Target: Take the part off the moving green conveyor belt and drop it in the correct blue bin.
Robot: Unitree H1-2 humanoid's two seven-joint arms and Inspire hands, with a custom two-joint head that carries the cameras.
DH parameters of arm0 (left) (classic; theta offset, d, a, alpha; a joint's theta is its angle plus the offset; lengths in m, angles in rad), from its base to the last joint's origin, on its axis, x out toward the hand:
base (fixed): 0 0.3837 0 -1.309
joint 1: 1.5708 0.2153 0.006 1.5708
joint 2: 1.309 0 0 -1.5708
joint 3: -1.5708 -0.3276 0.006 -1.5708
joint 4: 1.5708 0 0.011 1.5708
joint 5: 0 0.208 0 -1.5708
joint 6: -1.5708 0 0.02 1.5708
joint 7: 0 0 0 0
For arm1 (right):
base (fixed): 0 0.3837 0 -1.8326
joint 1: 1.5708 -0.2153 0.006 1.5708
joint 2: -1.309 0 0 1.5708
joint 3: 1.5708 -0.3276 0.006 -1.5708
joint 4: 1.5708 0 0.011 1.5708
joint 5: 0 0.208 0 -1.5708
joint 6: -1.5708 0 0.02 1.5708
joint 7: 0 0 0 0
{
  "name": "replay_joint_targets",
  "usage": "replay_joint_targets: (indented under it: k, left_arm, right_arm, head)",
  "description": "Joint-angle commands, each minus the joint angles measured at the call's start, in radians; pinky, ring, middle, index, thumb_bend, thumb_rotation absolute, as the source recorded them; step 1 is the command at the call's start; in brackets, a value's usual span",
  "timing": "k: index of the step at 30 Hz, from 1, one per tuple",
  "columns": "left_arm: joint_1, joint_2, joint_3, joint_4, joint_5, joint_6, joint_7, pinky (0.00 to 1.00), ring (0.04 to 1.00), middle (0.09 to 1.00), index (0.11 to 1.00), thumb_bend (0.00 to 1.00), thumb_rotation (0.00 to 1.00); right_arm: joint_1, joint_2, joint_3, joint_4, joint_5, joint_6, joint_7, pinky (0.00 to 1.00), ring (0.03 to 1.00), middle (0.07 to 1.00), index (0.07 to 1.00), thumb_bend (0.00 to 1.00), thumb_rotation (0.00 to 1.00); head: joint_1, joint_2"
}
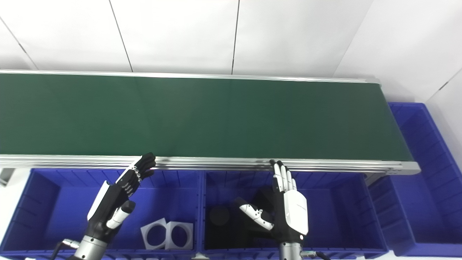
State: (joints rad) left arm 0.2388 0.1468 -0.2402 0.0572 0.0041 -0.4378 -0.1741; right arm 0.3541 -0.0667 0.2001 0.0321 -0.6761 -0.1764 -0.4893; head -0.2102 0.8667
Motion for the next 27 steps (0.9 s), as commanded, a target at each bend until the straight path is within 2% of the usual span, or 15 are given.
replay_joint_targets:
  k: [1,6,7,10,14,17,22,27]
  left_arm:
    - [-0.004,-0.004,0.007,-0.022,-0.01,-0.032,-0.013,0.88,0.905,0.919,0.901,0.72,0.87]
    - [-0.007,-0.01,0.01,-0.016,-0.011,-0.032,-0.018,0.88,0.903,0.918,0.9,0.72,0.87]
    - [-0.007,-0.011,0.011,-0.016,-0.008,-0.032,-0.016,0.87,0.9,0.917,0.899,0.71,0.87]
    - [-0.004,-0.014,0.012,-0.019,-0.008,-0.032,-0.019,0.87,0.901,0.92,0.901,0.71,0.87]
    - [-0.004,-0.02,0.014,-0.015,-0.004,-0.032,-0.015,0.86,0.896,0.918,0.899,0.71,0.87]
    - [-0.006,-0.02,0.013,-0.01,0.001,-0.032,-0.014,0.86,0.899,0.92,0.903,0.72,0.87]
    - [-0.003,-0.03,0.007,-0.01,0.004,-0.032,-0.01,0.86,0.896,0.913,0.897,0.72,0.85]
    - [0.002,-0.044,-0.002,-0.013,0.008,-0.032,-0.007,0.85,0.895,0.913,0.894,0.73,0.84]
  right_arm:
    - [0.001,0.012,0.004,-0.045,0.02,-0.077,-0.022,0.92,1.0,1.0,1.0,0.77,0.8]
    - [0.02,0.011,0.038,-0.129,0.098,-0.085,0.075,0.9,0.98,1.0,1.0,0.79,0.84]
    - [0.021,0.01,0.043,-0.134,0.11,-0.091,0.086,0.91,0.973,0.981,1.0,0.8,0.83]
    - [0.025,0.007,0.06,-0.138,0.14,-0.119,0.113,0.88,0.938,0.943,0.995,0.83,0.85]
    - [0.023,-0.004,0.085,-0.131,0.267,-0.191,0.183,0.89,0.921,0.94,0.987,0.81,0.79]
    - [0.023,-0.001,0.089,-0.123,0.314,-0.219,0.213,0.88,0.914,0.925,0.972,0.84,0.78]
    - [0.006,0.005,0.089,-0.076,0.414,-0.263,0.275,0.88,0.901,0.911,0.965,0.86,0.79]
    - [0.004,-0.001,0.08,-0.061,0.436,-0.276,0.314,0.87,0.899,0.919,0.972,0.87,0.81]
  head:
    - [0.0,0.0]
    - [0.005,-0.006]
    - [0.005,-0.006]
    - [0.01,-0.008]
    - [0.016,-0.012]
    - [0.02,-0.013]
    - [0.099,-0.022]
    - [0.132,-0.034]
